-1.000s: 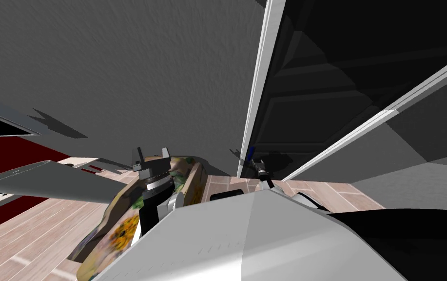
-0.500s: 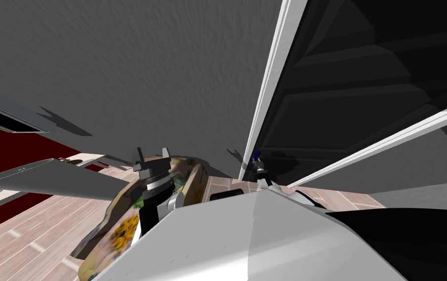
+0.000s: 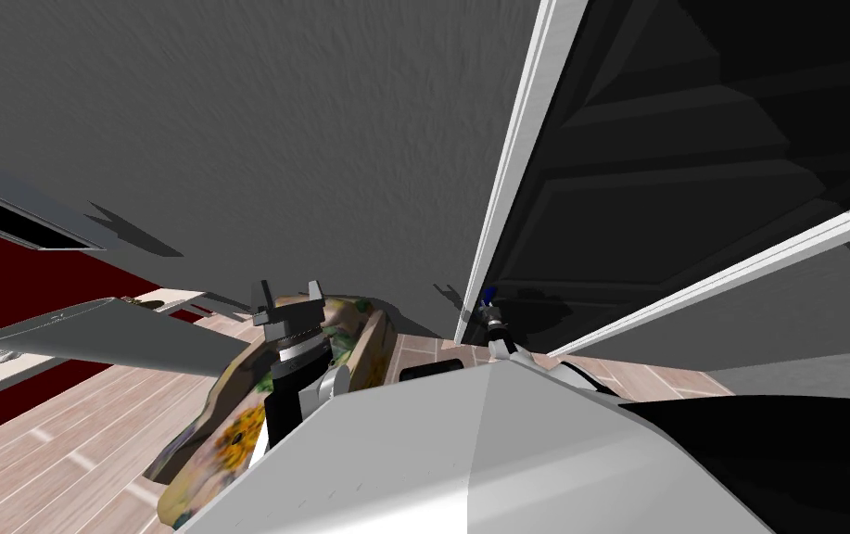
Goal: Pull the door open
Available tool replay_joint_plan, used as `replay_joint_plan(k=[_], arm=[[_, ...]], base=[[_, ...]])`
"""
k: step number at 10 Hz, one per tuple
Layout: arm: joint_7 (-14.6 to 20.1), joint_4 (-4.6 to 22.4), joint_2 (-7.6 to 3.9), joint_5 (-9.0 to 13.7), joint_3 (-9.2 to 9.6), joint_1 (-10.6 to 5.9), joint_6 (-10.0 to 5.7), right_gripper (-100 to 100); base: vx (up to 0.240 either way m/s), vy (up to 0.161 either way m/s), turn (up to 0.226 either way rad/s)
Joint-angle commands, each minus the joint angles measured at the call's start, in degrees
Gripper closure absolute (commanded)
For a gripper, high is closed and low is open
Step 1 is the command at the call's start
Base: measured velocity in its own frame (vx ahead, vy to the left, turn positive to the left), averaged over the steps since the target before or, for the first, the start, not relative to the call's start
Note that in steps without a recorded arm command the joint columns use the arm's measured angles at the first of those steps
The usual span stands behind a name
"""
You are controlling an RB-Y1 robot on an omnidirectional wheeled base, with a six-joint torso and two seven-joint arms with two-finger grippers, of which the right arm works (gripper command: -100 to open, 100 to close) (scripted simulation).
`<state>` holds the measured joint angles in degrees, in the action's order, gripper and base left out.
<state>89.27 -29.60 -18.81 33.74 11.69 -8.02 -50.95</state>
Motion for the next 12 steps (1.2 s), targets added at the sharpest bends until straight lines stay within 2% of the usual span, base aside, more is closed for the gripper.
replay_joint_plan(k=[1, 4, 6, 8, 12], arm=[[0.0, 0.35, -0.25, -0.01, -0.23, 0.8, 0.06, 100], [0.01, 0.52, -0.36, -0.13, -0.39, 1.32, 0.14, 100], [0.01, 0.52, -0.36, -0.13, -0.39, 1.32, 0.14, 100], [0.01, 0.48, -0.28, -0.67, -0.62, 1.85, 0.36, 100], [0.02, -0.54, 0.61, -2.3, -0.76, 1.46, 0.89, 100]], base=[[-0.11, -0.001, 0.008], [-0.167, 0.002, 0.004], [-0.037, 0.006, -0.014], [-0.157, -0.023, 0.07], [-0.204, -0.049, 0.108]])
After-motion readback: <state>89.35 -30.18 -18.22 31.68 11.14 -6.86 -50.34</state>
